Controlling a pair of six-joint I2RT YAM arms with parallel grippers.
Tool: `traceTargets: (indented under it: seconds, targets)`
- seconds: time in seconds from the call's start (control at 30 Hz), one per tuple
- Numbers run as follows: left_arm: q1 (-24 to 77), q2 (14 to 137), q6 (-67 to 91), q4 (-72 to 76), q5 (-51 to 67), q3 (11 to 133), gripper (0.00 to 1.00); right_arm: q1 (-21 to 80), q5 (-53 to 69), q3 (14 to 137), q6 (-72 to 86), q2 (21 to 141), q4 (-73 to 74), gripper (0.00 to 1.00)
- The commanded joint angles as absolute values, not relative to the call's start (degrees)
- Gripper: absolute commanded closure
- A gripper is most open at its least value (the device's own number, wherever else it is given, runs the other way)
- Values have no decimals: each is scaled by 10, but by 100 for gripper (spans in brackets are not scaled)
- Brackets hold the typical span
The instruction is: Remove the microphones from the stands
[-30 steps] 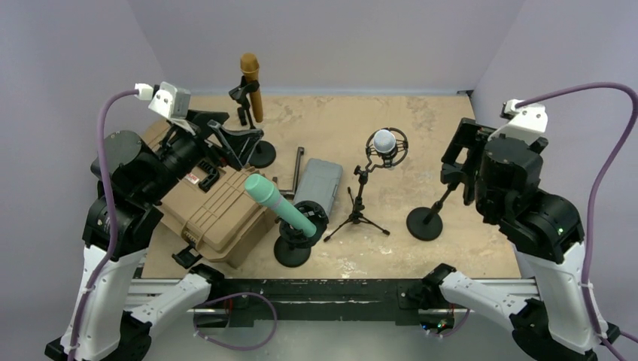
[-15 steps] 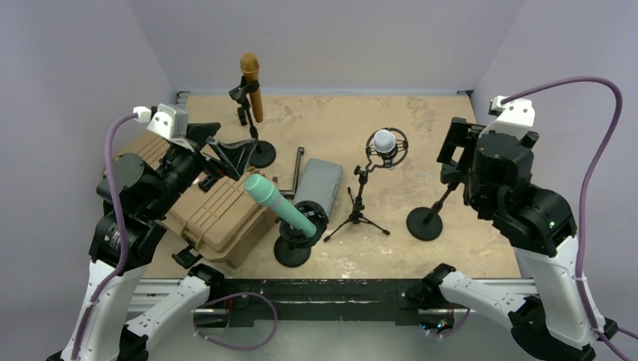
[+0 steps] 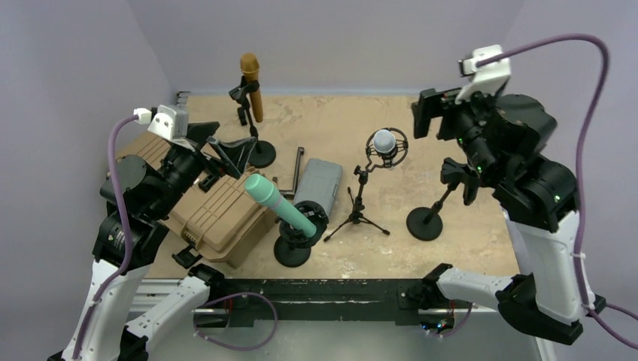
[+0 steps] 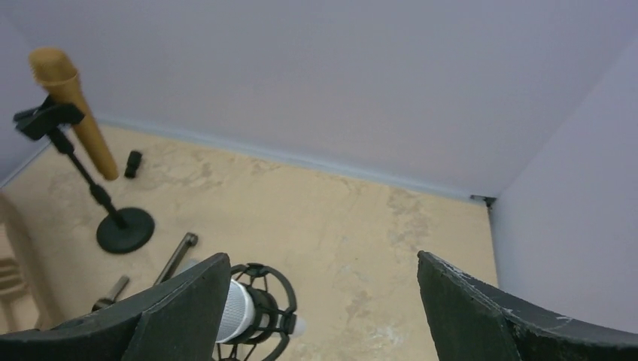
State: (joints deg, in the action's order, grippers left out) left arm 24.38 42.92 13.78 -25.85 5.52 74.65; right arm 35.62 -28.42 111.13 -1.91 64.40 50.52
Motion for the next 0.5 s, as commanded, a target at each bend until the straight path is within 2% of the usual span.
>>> traceTargets:
  seconds: [0.0,0.13,0.47]
  targets:
    - [241,423,121,-229,43,740,0,360,-146,1091,-69,668,475,10]
    - [241,422,121,-229,43,739,0,371,-101,1064,-72,698,478,10]
    - [241,420,121,-228,41,737,0,415,-217,1002,-81,712,481,13]
